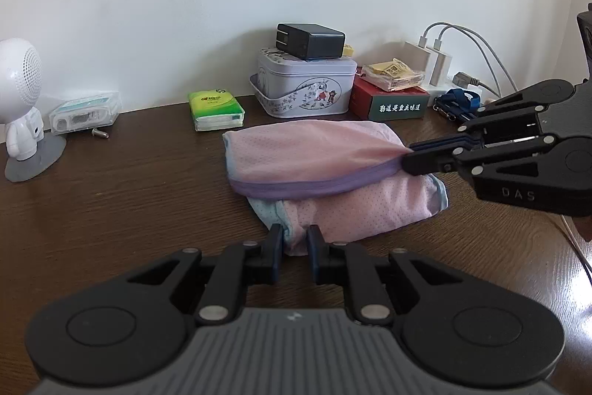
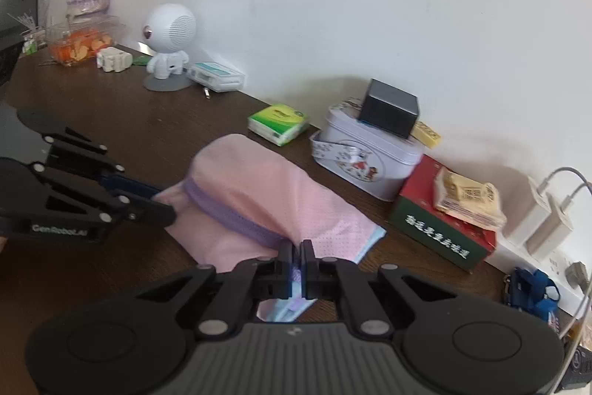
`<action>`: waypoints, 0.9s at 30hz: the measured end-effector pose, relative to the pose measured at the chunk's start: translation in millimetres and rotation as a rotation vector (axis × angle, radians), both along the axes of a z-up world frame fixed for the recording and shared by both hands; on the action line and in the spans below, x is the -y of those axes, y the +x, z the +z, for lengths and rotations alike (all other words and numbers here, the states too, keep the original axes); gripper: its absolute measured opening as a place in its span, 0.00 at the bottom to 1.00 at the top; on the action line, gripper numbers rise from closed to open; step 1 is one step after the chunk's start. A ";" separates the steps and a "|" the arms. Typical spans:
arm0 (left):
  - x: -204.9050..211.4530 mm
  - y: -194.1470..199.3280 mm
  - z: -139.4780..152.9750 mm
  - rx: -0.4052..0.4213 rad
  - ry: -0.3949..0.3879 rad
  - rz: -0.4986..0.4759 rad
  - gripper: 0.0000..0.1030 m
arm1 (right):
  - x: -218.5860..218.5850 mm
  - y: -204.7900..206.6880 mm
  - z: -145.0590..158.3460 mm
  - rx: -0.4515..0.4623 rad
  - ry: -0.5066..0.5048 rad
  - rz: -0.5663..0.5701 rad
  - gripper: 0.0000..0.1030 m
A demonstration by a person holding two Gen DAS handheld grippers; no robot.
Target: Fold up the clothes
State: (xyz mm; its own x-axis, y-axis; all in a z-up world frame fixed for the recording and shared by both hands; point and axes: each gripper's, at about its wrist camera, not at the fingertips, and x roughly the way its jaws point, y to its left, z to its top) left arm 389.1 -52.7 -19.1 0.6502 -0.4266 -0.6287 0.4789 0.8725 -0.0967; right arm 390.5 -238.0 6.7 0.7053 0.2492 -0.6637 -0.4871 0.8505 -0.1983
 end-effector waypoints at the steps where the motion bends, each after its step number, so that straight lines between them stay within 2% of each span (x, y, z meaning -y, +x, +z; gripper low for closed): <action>1: 0.1 -0.1 -0.1 0.001 0.000 0.001 0.14 | 4.7 0.9 0.7 -0.008 0.008 -0.013 0.03; 3: 0.0 -0.2 0.0 0.001 -0.001 0.002 0.14 | 7.1 -0.9 2.6 -0.013 0.011 -0.001 0.04; 6: -0.4 0.3 0.5 -0.002 -0.004 0.003 0.14 | 1.6 -8.9 17.2 -0.026 0.089 0.065 0.15; 7: -0.1 0.2 0.6 -0.001 -0.002 0.003 0.14 | -1.9 -9.7 21.3 -0.014 0.118 0.082 0.21; 9: 0.3 0.2 0.7 0.000 0.002 0.002 0.14 | -11.9 -3.1 21.9 -0.011 0.163 0.067 0.21; 11: -1.8 1.8 1.5 -0.016 -0.007 -0.001 0.14 | -23.4 6.5 9.1 -0.065 0.149 0.059 0.21; 12: -4.5 3.3 3.0 -0.027 -0.021 -0.002 0.14 | -28.0 6.8 0.2 -0.083 0.126 0.068 0.20; 14: -15.2 4.9 10.7 -0.019 -0.084 0.017 0.15 | -30.2 -4.1 -9.8 -0.053 0.097 0.096 0.23; 16: -22.8 5.2 21.5 0.020 -0.144 0.080 0.15 | -23.8 -11.8 -7.6 -0.065 0.139 0.116 0.23; 18: -21.1 6.8 29.8 0.065 -0.171 0.127 0.16 | -15.6 -18.3 -1.6 -0.063 0.183 0.124 0.21; 20: -6.0 14.3 26.3 0.060 -0.130 0.130 0.23 | -5.6 -22.2 8.0 -0.034 0.205 0.109 0.21; 23: 19.6 19.2 5.2 0.022 -0.004 0.076 0.21 | 4.3 -14.6 3.3 -0.046 0.143 0.051 0.22; 24: 23.6 15.6 0.5 0.035 0.025 0.062 0.21 | 5.8 -14.4 -2.0 -0.060 0.123 0.054 0.22; 27: 21.8 8.8 -2.0 0.050 0.052 0.043 0.21 | 7.7 -16.8 -17.3 -0.070 0.080 0.063 0.22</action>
